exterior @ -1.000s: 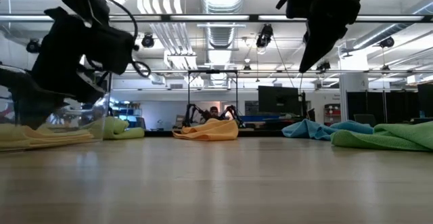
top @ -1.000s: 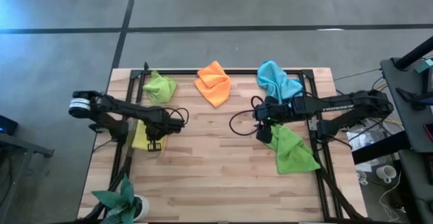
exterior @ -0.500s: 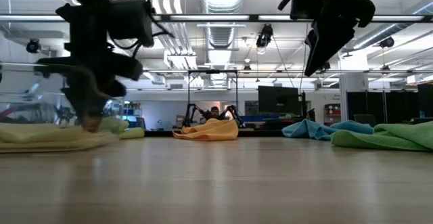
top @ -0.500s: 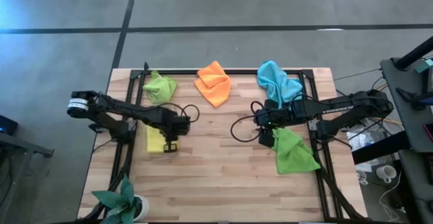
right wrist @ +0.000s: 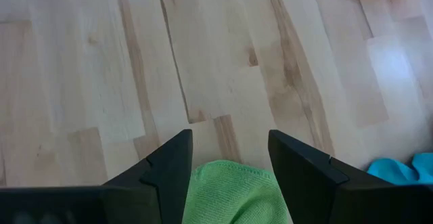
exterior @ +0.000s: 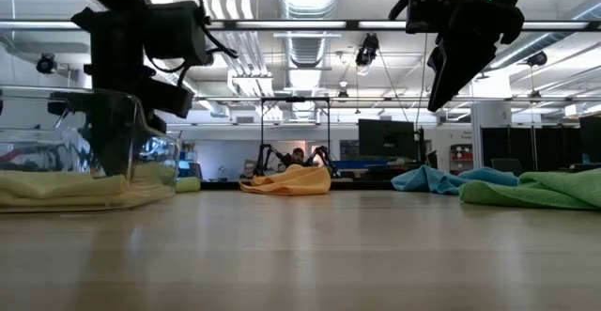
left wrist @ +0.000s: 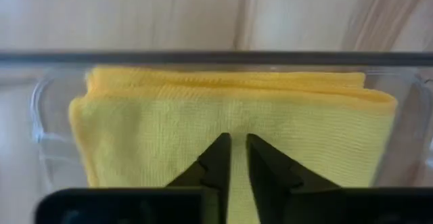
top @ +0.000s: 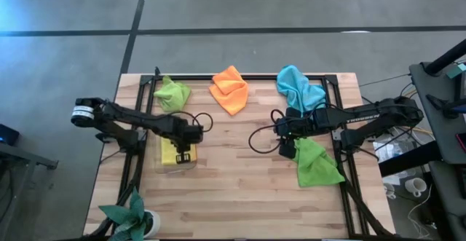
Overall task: Fold microfiber towels
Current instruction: Put the folded yellow microfiber towel into the transparent bin
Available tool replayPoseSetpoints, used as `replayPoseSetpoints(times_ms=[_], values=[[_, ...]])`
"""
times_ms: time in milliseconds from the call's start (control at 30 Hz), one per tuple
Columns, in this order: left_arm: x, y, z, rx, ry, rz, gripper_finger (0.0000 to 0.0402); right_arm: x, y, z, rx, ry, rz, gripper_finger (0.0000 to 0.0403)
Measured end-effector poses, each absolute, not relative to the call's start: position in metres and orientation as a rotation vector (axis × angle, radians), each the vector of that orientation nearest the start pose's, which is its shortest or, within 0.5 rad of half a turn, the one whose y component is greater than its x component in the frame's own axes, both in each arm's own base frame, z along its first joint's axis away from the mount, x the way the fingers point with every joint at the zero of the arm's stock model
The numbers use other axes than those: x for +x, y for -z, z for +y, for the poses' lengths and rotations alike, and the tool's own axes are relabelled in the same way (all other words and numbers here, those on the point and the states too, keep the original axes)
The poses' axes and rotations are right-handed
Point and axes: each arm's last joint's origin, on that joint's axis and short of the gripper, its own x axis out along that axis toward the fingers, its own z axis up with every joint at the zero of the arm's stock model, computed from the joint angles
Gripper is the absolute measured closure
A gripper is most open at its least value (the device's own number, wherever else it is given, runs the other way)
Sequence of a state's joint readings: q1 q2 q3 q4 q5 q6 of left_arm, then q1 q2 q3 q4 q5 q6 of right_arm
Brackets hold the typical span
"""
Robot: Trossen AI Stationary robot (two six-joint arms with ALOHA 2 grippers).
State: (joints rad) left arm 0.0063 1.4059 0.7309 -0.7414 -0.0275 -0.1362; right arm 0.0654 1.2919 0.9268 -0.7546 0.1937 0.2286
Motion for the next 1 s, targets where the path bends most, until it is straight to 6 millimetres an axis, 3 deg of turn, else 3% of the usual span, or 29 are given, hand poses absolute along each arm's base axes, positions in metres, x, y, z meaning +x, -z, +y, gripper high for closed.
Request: replayPoseSetpoints(times_ms=[233, 367, 467, 633, 667, 833, 1000], values=[[0.222, -0.145, 0.002, -0.084, -0.104, 1.304, 0.0238, 0.239, -0.239, 0.01, 0.081, 0.256, 1.09, 0.0211], [0.221, -0.135, 0.002, -0.085, -0.104, 1.298, 0.021, 0.239, -0.239, 0.01, 0.081, 0.256, 1.091, 0.0211], [0.225, -0.126, 0.002, -0.086, -0.101, 1.249, 0.0236, 0.239, -0.239, 0.01, 0.089, 0.26, 1.089, 0.0211], [0.232, -0.109, 0.002, -0.098, -0.113, 1.223, 0.0372, 0.239, -0.239, 0.01, 0.098, 0.265, 1.088, 0.0211], [0.233, -0.107, 0.002, -0.109, -0.121, 1.227, 0.0385, 0.239, -0.239, 0.01, 0.098, 0.265, 1.088, 0.0211], [0.233, -0.11, 0.001, -0.121, -0.11, 1.208, 0.0397, 0.239, -0.239, 0.01, 0.09, 0.26, 1.09, 0.0211], [0.222, -0.139, -0.002, -0.084, -0.036, 1.117, 0.0399, 0.239, -0.239, 0.01, 0.069, 0.248, 1.094, 0.0211]])
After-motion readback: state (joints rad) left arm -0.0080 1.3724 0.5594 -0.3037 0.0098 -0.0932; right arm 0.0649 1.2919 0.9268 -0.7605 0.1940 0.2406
